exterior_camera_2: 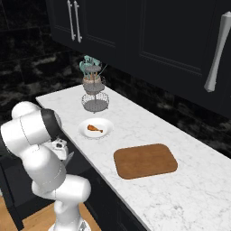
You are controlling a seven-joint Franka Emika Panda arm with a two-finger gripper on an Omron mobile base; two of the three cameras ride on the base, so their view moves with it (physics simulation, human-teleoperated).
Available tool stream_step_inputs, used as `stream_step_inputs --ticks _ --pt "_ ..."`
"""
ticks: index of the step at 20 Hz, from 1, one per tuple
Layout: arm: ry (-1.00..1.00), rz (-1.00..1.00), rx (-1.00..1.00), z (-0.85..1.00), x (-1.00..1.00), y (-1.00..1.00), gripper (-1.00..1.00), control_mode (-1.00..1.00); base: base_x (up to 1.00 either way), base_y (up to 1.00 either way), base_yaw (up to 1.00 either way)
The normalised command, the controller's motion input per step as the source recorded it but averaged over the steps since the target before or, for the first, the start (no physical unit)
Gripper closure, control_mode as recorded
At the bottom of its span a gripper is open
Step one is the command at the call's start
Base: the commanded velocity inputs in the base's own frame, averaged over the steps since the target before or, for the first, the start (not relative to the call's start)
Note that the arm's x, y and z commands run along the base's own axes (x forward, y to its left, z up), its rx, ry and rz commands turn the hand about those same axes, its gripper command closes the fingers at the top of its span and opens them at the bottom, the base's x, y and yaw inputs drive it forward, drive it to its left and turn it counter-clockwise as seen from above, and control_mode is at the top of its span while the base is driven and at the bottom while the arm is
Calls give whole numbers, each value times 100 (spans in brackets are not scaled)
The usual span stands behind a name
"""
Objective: Pick up the knife from the drawer and place it on the cutting board. Then place the meat from the plate to the cutting board.
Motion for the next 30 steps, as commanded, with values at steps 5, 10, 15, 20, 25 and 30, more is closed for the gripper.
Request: stream_step_inputs --ticks 5,10,15,20,25,30 --pt "4 0 -4 -22 18 -2 -100 -100 0 0 0" --pt "3 0 -3 -30 24 0 -100 -100 0 0 0" --pt "1 0 -5 -34 27 0 -100 -100 0 0 0" --pt "0 0 -4 -40 16 0 -100 -100 0 0 0" --pt "0 0 -3 -35 15 0 -100 -100 0 0 0" --pt "0 0 -2 -32 5 0 -100 -100 0 0 0"
